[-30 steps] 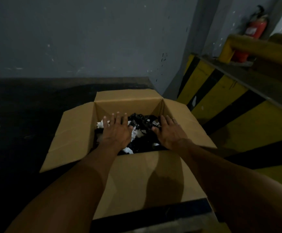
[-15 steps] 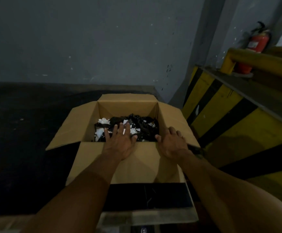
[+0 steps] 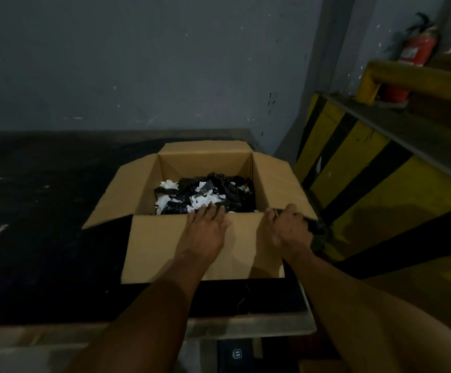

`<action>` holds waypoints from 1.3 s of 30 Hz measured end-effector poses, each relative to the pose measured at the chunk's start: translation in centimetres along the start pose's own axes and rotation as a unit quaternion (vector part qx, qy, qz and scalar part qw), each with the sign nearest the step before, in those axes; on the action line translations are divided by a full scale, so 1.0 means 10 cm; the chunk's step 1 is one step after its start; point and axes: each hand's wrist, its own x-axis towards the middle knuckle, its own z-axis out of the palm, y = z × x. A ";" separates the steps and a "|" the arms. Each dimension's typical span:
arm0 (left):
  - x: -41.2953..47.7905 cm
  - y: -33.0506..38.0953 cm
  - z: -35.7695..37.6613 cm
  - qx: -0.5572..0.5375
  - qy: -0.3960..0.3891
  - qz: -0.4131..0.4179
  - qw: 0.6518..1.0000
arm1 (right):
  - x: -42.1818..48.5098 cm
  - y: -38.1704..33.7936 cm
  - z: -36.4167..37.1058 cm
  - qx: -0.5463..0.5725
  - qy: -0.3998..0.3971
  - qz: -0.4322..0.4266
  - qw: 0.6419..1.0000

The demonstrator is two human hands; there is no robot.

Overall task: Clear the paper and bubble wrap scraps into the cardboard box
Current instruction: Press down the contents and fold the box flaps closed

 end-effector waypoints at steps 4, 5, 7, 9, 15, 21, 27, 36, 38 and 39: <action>0.05 -0.10 -0.07 -0.023 -0.001 0.040 0.999 | 0.12 -0.05 0.03 0.170 -0.026 0.127 0.977; 0.05 -0.10 -0.08 -0.026 -0.002 0.042 0.999 | 0.14 -0.08 0.02 0.233 -0.029 0.160 0.959; 0.04 -0.09 -0.12 -0.031 -0.006 0.041 0.999 | 0.21 -0.13 -0.05 0.365 -0.024 0.199 0.909; 0.06 -0.09 -0.17 -0.036 -0.012 0.040 0.998 | 0.26 -0.21 -0.19 0.482 0.017 0.251 0.839; 0.02 -0.10 -0.24 -0.021 -0.009 0.047 0.999 | 0.16 -0.74 -0.46 0.525 0.228 0.161 0.804; -0.04 -0.24 -0.28 -0.155 0.066 0.036 0.985 | -0.10 -0.98 0.04 0.209 0.076 -0.213 0.951; -0.07 -0.59 -0.22 -0.276 0.244 -0.312 0.876 | -0.13 -0.87 0.48 -0.120 -0.065 -0.246 0.960; 0.19 -1.51 -0.25 -0.576 0.148 -0.573 0.563 | -0.09 -0.92 0.50 -0.153 -0.084 -0.230 0.958; 0.21 -1.48 -0.24 -0.518 0.177 -0.560 0.622 | -0.11 -0.92 0.50 -0.156 -0.083 -0.230 0.957; 0.21 -1.40 -0.28 -0.496 0.222 -0.546 0.638 | -0.11 -0.91 0.50 -0.157 -0.082 -0.231 0.957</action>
